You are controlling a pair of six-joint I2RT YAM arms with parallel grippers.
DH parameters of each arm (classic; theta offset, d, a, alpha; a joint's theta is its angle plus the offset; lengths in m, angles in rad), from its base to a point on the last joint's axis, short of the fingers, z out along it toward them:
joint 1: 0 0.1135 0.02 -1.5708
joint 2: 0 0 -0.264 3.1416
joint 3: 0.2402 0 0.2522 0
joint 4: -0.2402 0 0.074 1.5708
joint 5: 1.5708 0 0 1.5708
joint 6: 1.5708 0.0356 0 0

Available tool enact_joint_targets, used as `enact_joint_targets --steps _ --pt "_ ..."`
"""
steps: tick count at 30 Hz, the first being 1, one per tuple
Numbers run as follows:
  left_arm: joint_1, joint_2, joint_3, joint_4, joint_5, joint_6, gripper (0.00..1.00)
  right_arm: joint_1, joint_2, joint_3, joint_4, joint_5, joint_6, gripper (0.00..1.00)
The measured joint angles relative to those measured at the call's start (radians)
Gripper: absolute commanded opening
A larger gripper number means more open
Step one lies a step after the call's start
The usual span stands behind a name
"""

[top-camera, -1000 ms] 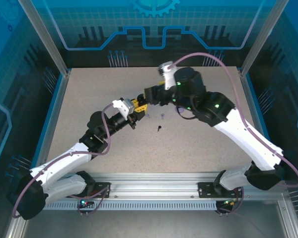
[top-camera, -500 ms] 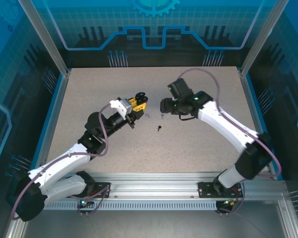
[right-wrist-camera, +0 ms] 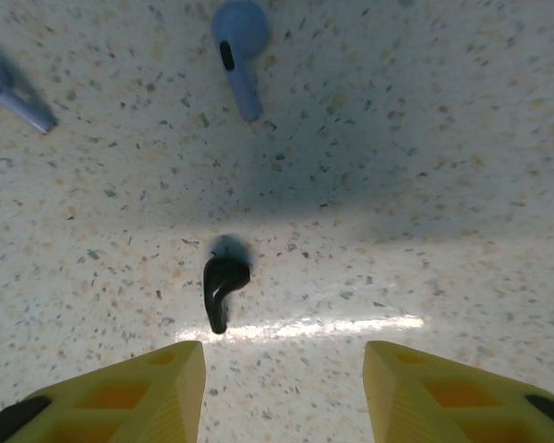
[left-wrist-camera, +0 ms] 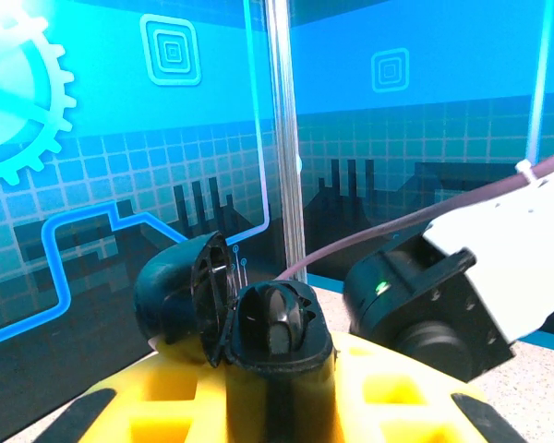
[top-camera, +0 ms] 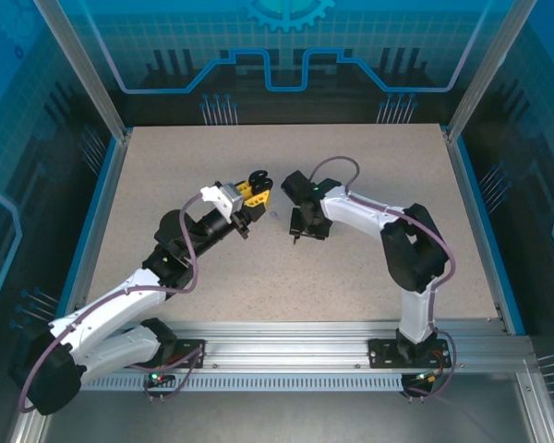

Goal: Insert the wireless bluetooth earbuds into the charging case

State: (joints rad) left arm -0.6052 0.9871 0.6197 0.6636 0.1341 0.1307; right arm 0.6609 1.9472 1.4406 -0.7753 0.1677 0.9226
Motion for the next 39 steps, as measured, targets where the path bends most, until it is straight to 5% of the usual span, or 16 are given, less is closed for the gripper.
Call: enact_joint_targets --steps 39 --pt "0.000 0.002 -0.002 0.024 0.000 0.000 0.00 0.033 0.223 0.204 -0.092 0.034 0.084 0.35"
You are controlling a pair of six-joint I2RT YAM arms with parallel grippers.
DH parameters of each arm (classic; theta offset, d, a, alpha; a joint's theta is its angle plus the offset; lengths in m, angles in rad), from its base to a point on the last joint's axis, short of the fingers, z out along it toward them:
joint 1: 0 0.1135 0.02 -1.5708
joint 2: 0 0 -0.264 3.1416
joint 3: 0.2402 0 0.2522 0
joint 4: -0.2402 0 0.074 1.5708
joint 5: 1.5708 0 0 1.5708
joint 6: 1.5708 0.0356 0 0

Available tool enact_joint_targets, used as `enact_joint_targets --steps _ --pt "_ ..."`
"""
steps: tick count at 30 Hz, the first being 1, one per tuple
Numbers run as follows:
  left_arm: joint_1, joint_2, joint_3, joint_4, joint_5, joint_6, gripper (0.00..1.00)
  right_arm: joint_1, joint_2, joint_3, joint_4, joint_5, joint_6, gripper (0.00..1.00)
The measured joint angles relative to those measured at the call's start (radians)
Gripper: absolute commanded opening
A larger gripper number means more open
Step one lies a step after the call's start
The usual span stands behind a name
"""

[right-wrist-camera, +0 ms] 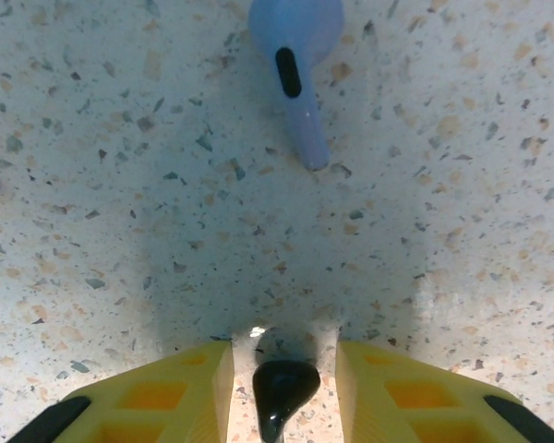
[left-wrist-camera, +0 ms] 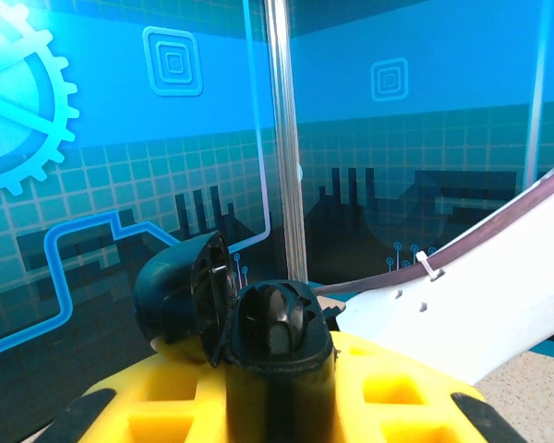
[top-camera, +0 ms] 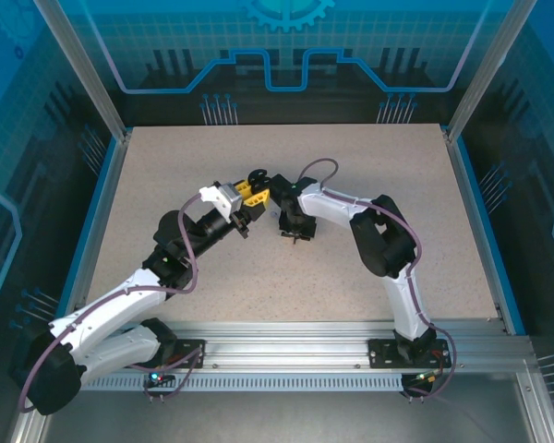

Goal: Insert the wireless bluetooth earbuds into the charging case

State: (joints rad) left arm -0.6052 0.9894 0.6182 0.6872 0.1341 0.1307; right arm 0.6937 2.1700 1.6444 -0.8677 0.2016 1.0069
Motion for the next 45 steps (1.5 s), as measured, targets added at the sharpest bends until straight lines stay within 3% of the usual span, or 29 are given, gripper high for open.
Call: enact_joint_targets --steps 7,18,26,32,45 --pt "0.000 0.008 0.000 0.000 0.000 0.000 0.00 0.000 0.002 0.000 0.002 -0.001 0.004 0.32" --pt "0.000 0.008 0.000 0.000 0.000 0.000 0.00 0.000 -0.005 -0.009 0.023 -0.011 0.003 0.15" --pt "0.000 0.008 0.000 0.000 0.000 -0.001 0.00 0.000 -0.098 -0.134 0.113 -0.009 -0.020 0.14" --pt "0.000 0.007 0.000 -0.001 0.001 -0.002 0.00 -0.002 -0.265 -0.182 0.158 0.004 -0.053 0.15" --pt "0.000 -0.011 -0.006 -0.001 0.044 -0.026 0.00 -0.082 -0.794 -0.220 0.312 -0.029 -0.251 0.17"
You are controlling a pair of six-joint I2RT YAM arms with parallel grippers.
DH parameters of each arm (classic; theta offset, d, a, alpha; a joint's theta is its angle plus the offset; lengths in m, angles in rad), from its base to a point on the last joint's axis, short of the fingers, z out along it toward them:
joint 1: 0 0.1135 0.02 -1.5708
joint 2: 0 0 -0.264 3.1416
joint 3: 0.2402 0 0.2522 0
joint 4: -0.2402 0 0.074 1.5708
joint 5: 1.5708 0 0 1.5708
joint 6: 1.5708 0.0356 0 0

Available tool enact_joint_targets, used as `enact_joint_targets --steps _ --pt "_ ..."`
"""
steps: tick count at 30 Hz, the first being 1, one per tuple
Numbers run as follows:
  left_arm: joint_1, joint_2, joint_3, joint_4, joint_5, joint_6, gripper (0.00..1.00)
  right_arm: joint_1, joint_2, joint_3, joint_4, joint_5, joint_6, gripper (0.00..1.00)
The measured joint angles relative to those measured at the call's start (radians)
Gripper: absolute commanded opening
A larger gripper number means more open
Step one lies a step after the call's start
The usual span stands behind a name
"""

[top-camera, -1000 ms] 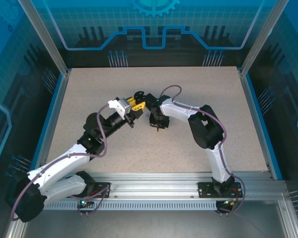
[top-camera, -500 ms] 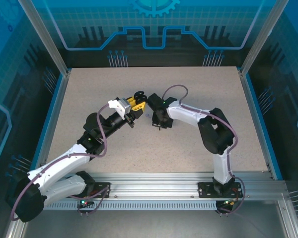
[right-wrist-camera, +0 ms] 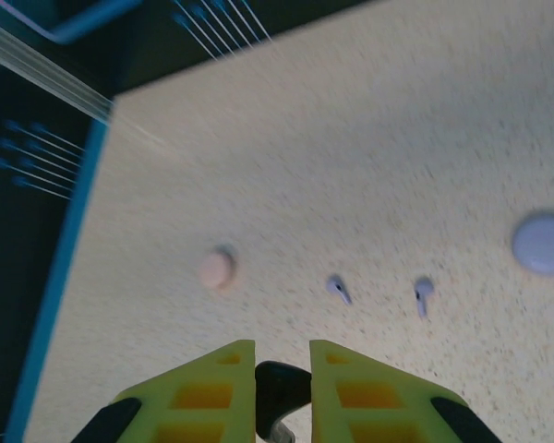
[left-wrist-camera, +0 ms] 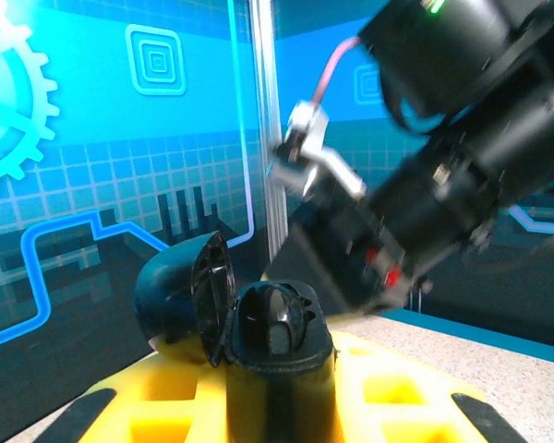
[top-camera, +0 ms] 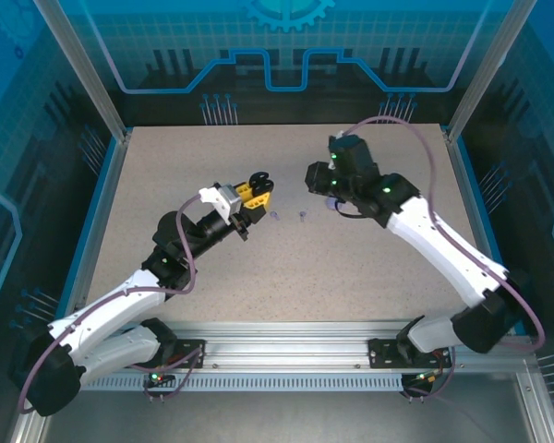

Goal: Insert the wireless bluetooth earbuds into the charging case

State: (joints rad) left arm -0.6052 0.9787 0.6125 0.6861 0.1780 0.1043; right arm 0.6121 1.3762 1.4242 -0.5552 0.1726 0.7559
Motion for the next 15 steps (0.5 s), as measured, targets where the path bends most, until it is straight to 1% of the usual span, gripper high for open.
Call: enact_joint_targets --steps 5,15 --pt "0.000 0.003 0.000 0.000 0.029 0.000 0.00 -0.005 -0.069 0.044 0.058 -0.091 -0.102 0.17" --pt "0.000 0.018 0.002 -0.009 0.048 -0.001 0.00 0.005 -0.078 0.066 0.190 -0.364 -0.226 0.17"
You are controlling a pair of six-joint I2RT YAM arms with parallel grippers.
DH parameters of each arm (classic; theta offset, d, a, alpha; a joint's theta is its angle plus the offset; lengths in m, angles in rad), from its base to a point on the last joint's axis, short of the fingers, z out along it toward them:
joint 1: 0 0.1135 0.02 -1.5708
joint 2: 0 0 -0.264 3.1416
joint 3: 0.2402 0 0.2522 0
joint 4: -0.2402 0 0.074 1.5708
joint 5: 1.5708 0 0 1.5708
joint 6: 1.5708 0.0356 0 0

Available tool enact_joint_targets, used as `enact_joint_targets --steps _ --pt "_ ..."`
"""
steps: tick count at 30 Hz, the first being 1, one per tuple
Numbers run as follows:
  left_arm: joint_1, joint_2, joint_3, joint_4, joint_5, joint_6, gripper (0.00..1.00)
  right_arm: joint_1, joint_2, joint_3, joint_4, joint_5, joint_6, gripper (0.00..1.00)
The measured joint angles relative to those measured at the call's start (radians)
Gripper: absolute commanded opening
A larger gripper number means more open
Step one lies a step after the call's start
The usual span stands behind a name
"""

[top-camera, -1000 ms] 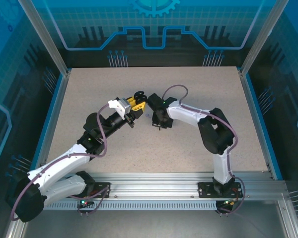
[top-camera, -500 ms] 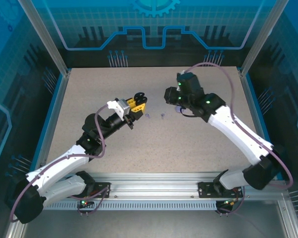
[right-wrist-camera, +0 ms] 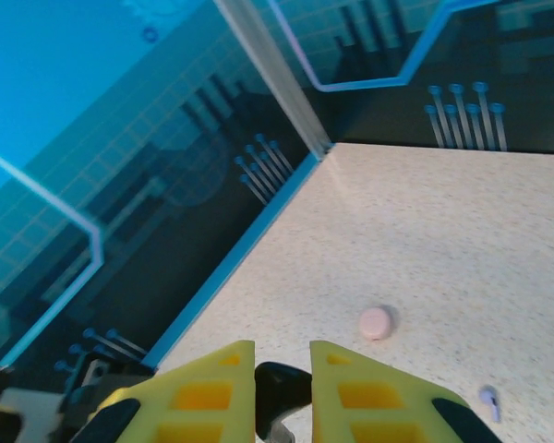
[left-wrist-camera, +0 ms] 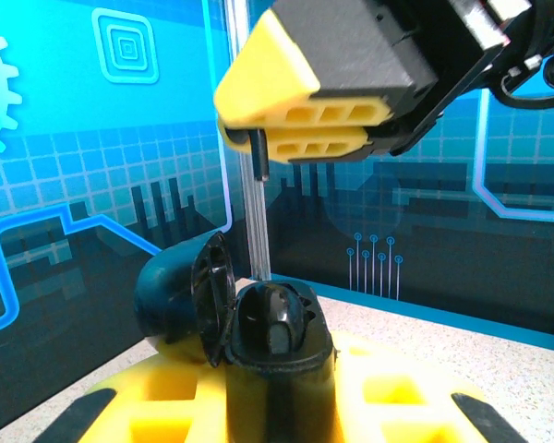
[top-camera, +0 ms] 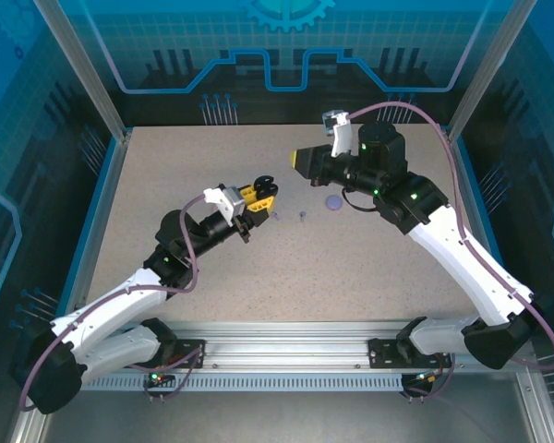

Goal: Insert the wireless bluetooth earbuds into the charging case

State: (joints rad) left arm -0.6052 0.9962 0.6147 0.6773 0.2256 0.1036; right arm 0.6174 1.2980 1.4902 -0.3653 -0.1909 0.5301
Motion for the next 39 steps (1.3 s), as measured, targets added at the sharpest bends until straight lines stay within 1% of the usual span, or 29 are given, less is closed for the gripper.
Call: enact_joint_targets --steps 4,10,24,39 --pt "0.000 0.002 0.003 -0.002 0.000 0.000 0.00 0.024 0.000 -0.004 0.032 -0.080 -0.042 0.17" --pt "0.000 0.005 0.013 -0.014 0.000 0.000 0.00 0.058 0.000 -0.005 0.044 -0.134 -0.097 0.16" --pt "0.000 0.006 0.019 -0.021 0.000 0.000 0.00 0.089 0.017 -0.019 0.031 -0.132 -0.121 0.14" --pt "0.000 0.007 0.024 -0.045 0.000 0.000 0.00 0.091 0.025 -0.045 0.020 -0.116 -0.120 0.13"
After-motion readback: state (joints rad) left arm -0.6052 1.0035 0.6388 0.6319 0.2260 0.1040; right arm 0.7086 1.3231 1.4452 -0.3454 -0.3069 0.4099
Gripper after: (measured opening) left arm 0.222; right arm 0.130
